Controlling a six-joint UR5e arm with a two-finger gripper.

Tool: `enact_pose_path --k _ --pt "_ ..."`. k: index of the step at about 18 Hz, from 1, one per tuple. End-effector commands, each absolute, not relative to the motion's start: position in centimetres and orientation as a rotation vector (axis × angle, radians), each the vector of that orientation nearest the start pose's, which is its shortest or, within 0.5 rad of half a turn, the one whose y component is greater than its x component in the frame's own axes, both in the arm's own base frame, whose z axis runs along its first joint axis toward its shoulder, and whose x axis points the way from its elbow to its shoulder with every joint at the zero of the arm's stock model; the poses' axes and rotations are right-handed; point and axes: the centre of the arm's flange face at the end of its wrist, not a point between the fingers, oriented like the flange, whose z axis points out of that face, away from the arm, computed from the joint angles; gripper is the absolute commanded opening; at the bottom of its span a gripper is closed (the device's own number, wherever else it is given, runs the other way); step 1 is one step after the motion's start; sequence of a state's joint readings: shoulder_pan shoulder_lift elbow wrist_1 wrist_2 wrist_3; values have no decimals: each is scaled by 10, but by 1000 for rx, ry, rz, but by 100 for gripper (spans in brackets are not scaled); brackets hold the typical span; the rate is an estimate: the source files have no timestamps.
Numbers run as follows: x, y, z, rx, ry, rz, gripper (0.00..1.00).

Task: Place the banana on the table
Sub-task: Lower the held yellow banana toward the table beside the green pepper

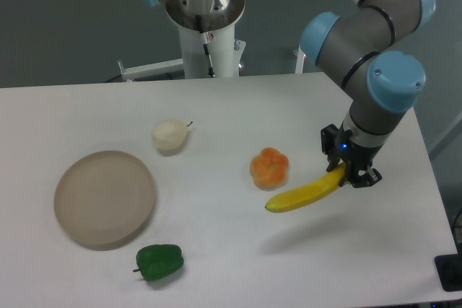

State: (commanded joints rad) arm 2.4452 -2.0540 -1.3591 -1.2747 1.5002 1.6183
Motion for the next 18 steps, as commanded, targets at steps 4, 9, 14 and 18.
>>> enact_pose_path --k 4,9,14,18 --pt "-426 554 328 -2838 1113 17 1" --pt "-410 586 313 -2831 1078 72 2" --pt "-377 608 290 -2767 1147 153 3" --pt "-324 620 267 -2750 1244 81 7"
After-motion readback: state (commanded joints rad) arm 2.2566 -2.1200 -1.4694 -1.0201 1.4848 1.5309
